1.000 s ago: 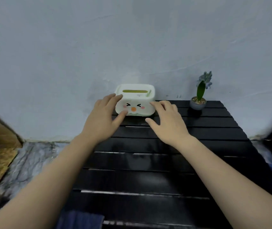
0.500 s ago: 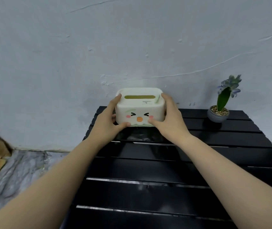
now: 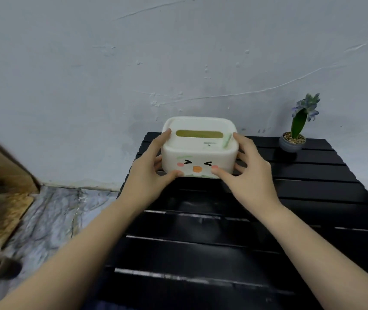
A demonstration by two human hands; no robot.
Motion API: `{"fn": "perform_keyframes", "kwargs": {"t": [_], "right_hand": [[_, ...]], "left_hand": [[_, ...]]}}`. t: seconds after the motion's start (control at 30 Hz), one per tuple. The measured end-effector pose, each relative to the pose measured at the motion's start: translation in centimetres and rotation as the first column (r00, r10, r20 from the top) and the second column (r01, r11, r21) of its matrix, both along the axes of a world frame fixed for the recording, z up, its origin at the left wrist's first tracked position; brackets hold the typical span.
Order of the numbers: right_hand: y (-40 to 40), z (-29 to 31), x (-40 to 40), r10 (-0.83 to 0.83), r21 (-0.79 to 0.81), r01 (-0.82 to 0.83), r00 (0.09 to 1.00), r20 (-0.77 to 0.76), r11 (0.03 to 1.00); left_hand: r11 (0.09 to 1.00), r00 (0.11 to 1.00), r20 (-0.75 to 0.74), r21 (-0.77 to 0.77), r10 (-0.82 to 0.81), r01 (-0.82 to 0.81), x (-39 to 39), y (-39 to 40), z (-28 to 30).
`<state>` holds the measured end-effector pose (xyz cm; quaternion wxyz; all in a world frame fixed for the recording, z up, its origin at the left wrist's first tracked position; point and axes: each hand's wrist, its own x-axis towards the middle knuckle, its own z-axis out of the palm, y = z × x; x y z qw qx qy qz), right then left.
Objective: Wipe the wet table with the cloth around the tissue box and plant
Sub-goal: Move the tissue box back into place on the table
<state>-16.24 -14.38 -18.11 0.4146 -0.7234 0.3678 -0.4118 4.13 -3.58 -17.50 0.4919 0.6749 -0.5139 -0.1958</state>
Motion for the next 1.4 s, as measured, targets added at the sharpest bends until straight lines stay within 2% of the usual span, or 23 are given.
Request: {"fn": "perform_keyframes", "kwargs": {"t": [0.33, 0.73, 0.87, 0.97, 1.03, 1.13, 1.27, 1.4], "right_hand": [[7.3, -0.4, -3.4, 0.000, -0.005, 0.000, 0.998, -0.059, 1.000], [8.1, -2.3, -3.9, -0.003, -0.047, -0.005, 0.986, -0.166, 0.999], [8.1, -0.9, -5.3, -0.110, -0.124, 0.084, 0.968, -0.226, 0.989], [6.8, -0.2, -6.9, -0.218, -0.196, 0.173, 0.948, -0.234, 0.965], [5.4, 0.2, -8.0, -0.280, -0.255, 0.215, 0.925, -0.256, 0.943], [3.0, 1.1, -9.6, -0.327, -0.357, 0.207, 0.890, -0.319, 0.911], [-1.4, 1.6, -11.4, -0.364, -0.435, 0.142, 0.795, -0.485, 0.889], [-6.1, 1.3, -11.9, -0.391, -0.453, 0.093, 0.674, -0.627, 0.887]], "left_hand": [[0.999, 1.000, -0.015, 0.040, 0.008, -0.007, -3.3, 7.4, -0.5], [0.990, 0.997, 0.070, 0.138, -0.017, 0.007, -3.3, 8.6, -1.3], [0.999, 0.957, 0.288, 0.033, -0.026, 0.017, -3.3, 8.5, 0.3], [0.990, 0.901, 0.413, -0.104, 0.132, -0.097, -4.5, 8.5, 2.1], [0.979, 0.891, 0.419, -0.175, 0.173, -0.107, -6.2, 8.1, 3.4], [0.972, 0.875, 0.466, -0.235, 0.129, -0.019, -9.4, 6.5, 5.3], [0.943, 0.843, 0.538, -0.288, 0.013, 0.169, -13.5, 3.3, 6.1], [0.917, 0.819, 0.559, -0.248, -0.128, 0.313, -17.0, -0.1, 4.9]]}}
